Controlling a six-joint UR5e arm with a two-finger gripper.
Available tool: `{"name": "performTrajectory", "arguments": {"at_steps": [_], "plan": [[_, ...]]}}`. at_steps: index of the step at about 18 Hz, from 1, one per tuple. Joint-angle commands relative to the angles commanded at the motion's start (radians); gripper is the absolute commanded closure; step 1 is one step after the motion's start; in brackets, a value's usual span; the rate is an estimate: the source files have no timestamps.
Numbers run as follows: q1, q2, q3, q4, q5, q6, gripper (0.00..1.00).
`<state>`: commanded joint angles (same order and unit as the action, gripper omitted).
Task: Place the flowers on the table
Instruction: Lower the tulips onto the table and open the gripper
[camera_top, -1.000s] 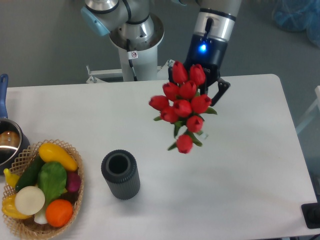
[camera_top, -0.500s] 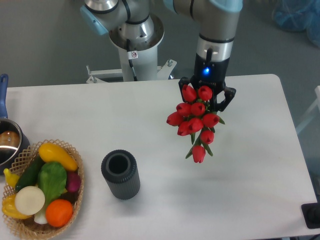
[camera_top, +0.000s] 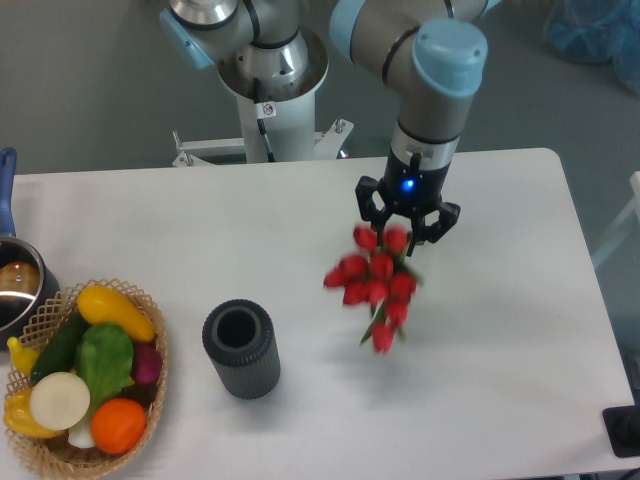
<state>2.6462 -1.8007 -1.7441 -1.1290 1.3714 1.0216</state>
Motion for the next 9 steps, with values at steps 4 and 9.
{"name": "performTrajectory", "arguments": {"at_steps": [4,9], "plan": [[0.000,-0.066,0.015,0.000,-0.002,0.005,0.48],[0.015,-0.074,0.018,0.014,-0.009,0.009,0.09]]}}
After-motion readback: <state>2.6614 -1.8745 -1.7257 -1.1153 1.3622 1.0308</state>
